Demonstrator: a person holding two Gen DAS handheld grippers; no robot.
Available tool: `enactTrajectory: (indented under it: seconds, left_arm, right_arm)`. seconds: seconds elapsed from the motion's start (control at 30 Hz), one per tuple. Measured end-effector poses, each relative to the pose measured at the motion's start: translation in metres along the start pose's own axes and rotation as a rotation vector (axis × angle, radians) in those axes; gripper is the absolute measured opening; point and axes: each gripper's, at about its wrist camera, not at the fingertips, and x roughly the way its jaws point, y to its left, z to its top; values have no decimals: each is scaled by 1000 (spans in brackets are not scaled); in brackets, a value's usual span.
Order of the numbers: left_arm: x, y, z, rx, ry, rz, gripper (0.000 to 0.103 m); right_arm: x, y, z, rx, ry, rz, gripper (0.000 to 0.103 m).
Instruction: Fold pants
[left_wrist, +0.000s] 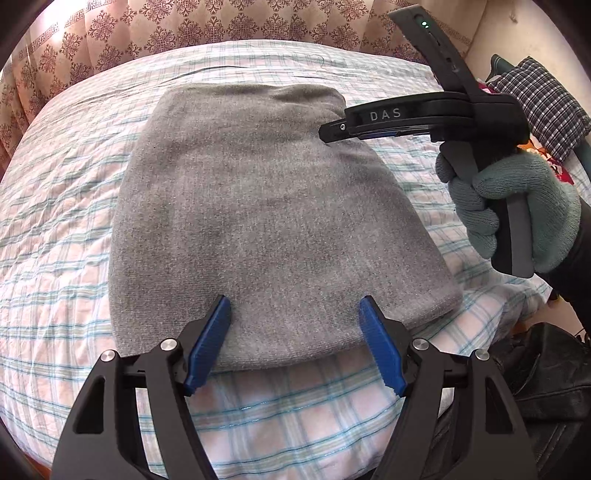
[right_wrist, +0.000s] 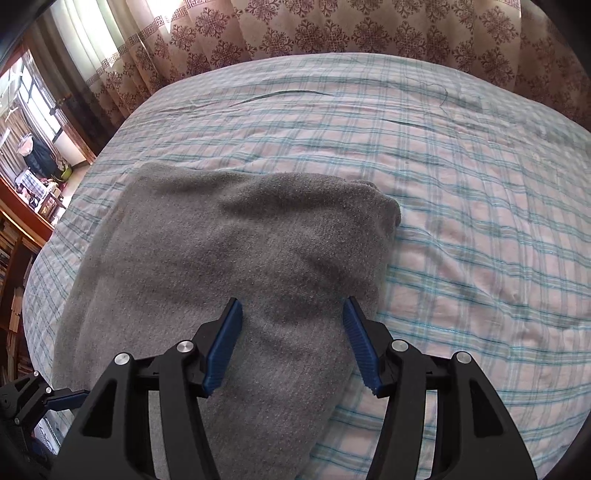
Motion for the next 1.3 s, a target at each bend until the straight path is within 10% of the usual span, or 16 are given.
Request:
enactTrajectory:
  seconds: [0.57, 1.3]
  left_arm:
    - [0, -15, -1, 19, -2, 26, 73]
    - [-23, 3, 8, -53, -69, 51, 78]
  right_arm:
    - [-41, 15, -79, -62, 69, 82, 58]
    - [-43, 0, -89, 40, 50, 105, 63]
